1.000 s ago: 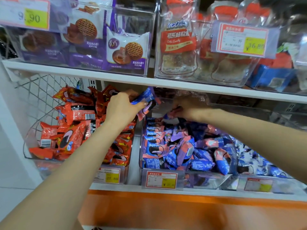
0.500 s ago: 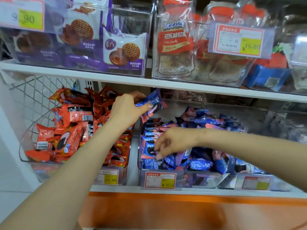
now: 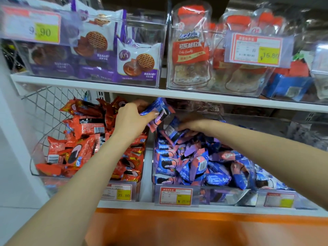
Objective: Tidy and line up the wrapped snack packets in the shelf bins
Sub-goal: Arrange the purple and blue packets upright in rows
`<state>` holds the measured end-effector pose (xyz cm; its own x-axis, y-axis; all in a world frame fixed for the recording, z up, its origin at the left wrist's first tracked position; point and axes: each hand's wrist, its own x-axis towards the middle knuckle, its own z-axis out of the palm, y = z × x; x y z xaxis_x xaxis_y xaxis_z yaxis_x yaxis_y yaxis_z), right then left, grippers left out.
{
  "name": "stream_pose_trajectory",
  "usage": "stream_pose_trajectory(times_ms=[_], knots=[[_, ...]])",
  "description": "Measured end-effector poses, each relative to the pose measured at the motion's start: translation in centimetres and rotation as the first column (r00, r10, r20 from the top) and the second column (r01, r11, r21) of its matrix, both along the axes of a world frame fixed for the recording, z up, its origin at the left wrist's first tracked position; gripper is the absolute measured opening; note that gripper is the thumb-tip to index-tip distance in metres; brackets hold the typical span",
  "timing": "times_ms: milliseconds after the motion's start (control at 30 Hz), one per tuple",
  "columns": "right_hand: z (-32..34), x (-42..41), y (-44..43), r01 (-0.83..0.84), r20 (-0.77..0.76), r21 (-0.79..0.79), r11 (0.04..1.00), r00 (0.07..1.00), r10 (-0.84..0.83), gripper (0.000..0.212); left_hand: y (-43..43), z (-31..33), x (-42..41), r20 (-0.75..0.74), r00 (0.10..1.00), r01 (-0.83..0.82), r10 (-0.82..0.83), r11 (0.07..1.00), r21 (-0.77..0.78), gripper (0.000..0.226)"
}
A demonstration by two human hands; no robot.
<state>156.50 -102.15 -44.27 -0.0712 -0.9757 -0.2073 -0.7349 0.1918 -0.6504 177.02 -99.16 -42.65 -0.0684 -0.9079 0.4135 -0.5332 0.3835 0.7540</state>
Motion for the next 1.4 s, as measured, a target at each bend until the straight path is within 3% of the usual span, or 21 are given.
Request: stream_pose_trajectory(times_ms=[67,167,300,400,500,600,700,800,867,967,1133,1200,1300,1400], knots=[[0.1,0.2,-0.8,-0.004,-0.152,-0.112,0.994,0.988,-0.013,0.022,0.0,0.0,0.0,-0.003,1.0,0.004,-0.004,1.0,0.005,0.038],[0.1,0.6,-0.6,-0.117,-0.398,-0.068,0.991,0.914,0.08,0.042,0.0,0.0,0.0,0.006,1.0,0.015,-0.015,1.0,0.002,0.038],[0.6,1.4,0.2,-0.306,-0.694,-0.127,0.944,0.707,0.136,0.036,-0.2,-0.2,0.2,0.023,1.0,0.011,-0.01,1.0,-0.01,0.037],[0.3,1.8,2.0,-0.478,-0.471,0.036,0.878,0.767,0.436,0.019,-0.4,-0.3,0.3,0.035,0.999,0.019,-0.019,1.0,-0.007,0.037],[-1.8,2.8,4.3,-0.569,-0.293,0.238,0.787,0.731,0.617,0.019,-0.4,-0.4,0.2,0.054,0.998,0.03,-0.031,0.999,0.015,0.04],[-3.5,4.1,4.7,-0.557,-0.31,0.379,0.738,0.675,0.669,0.034,-0.1,-0.4,0.1,0.066,0.997,0.04,-0.041,0.999,0.019,0.04],[-4.2,5.1,4.3,-0.509,-0.265,0.461,0.726,0.702,0.661,0.04,0.2,-0.5,0.3,0.077,0.996,0.049,-0.049,0.999,0.008,0.038],[-5.1,5.6,3.9,-0.478,-0.258,0.532,0.698,0.694,0.672,0.031,0.2,-0.6,0.6,0.087,0.995,0.052,-0.053,0.999,0.003,0.036],[-5.7,5.6,3.7,-0.469,-0.302,0.538,0.701,0.669,0.679,0.009,0.1,-0.7,0.8,0.086,0.995,0.052,-0.053,0.999,0.004,0.035],[-5.8,5.4,3.7,-0.473,-0.299,0.528,0.705,0.674,0.676,0.035,-0.1,-0.7,1.0,0.084,0.995,0.059,-0.059,0.998,0.004,0.036],[-5.6,4.9,3.2,-0.49,-0.447,0.374,0.788,0.649,0.616,0.033,-0.3,-0.7,0.9,0.076,0.994,0.075,-0.075,0.997,-0.007,0.035],[-5.6,4.9,3.1,-0.492,-0.446,0.374,0.786,0.648,0.618,0.028,-0.4,-0.8,0.9,0.071,0.994,0.084,-0.083,0.996,-0.01,0.036],[-5.6,4.6,3.0,-0.496,-0.434,0.374,0.784,0.653,0.62,0.038,-0.4,-0.7,1.0,0.07,0.994,0.084,-0.083,0.996,-0.022,0.036],[-5.7,4.5,2.9,-0.474,-0.52,0.286,0.833,0.653,0.55,0.035,-0.6,-0.6,1.0,0.069,0.995,0.074,-0.072,0.997,-0.03,0.037]])
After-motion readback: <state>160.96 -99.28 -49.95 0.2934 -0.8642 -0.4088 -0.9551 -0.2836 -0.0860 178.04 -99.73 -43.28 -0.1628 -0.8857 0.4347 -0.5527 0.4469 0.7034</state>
